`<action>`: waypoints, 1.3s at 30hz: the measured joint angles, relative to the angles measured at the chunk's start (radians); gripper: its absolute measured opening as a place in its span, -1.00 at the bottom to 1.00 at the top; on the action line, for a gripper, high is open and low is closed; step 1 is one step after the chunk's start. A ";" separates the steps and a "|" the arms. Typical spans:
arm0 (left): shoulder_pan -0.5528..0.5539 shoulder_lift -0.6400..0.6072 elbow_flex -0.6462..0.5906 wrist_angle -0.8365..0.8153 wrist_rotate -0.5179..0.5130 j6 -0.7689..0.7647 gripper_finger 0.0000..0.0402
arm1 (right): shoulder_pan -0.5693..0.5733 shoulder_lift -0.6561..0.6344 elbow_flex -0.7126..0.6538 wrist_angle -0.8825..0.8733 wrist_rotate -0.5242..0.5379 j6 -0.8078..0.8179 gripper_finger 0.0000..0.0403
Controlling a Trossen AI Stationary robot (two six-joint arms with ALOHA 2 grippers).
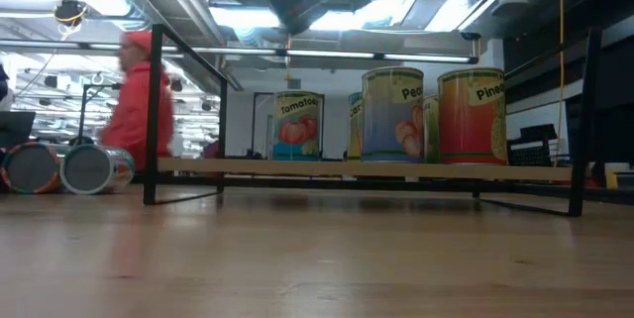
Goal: Pick and place cans onto a shelf
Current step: Put the canned cherries on the shelf
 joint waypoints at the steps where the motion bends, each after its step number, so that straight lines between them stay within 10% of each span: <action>1: 0.019 0.021 0.043 -0.072 -0.001 0.009 -1.00 | 0.000 0.001 0.000 0.004 0.000 -0.003 -0.69; 12: 0.127 0.285 0.355 -0.528 -0.026 0.028 -1.00 | 0.000 0.026 0.000 0.015 0.007 -0.004 -0.69; 39: 0.127 0.377 0.364 -0.547 -0.040 -0.026 -1.00 | 0.000 0.060 0.000 0.031 0.008 -0.057 -0.69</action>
